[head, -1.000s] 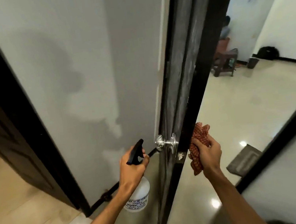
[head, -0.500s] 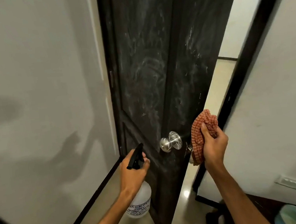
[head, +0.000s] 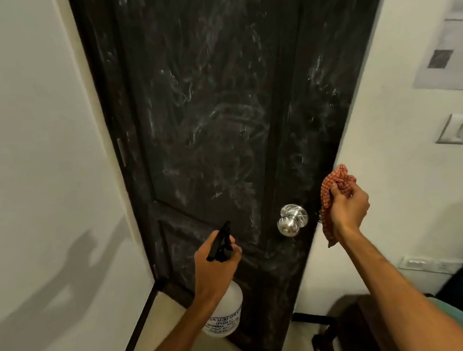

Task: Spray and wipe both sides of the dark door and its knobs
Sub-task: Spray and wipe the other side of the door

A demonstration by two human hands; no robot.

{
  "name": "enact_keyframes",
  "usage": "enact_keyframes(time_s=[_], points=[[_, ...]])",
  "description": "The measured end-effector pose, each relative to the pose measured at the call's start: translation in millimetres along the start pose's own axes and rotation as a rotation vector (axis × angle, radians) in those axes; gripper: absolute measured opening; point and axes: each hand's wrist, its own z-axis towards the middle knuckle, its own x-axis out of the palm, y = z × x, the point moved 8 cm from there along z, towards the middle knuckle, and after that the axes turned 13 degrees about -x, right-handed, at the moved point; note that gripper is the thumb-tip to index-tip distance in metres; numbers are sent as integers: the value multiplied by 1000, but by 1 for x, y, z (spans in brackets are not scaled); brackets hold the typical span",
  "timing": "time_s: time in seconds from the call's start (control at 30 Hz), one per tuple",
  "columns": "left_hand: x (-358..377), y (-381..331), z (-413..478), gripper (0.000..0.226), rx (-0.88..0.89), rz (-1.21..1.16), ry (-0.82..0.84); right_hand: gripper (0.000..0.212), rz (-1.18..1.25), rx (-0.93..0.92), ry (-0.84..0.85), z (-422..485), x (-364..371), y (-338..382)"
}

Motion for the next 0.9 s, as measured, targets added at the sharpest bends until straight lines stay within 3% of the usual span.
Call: enact_keyframes(time_s=[0.13, 0.3, 0.57, 0.73, 0.9], points=[[5, -3, 26, 16, 6, -16, 79, 33, -20, 81, -50, 18, 0, -8], [9, 6, 48, 14, -43, -45, 167, 27, -59, 145, -227, 19, -23, -30], [22, 14, 70, 16, -76, -54, 224, 31, 158, 134, -256, -22, -31, -22], [35, 3, 87, 21, -10, -47, 227, 44, 160, 9, -208, -28, -18, 1], [50, -27, 102, 16, 65, -90, 217, 47, 55, -294, -123, -18, 5, 58]])
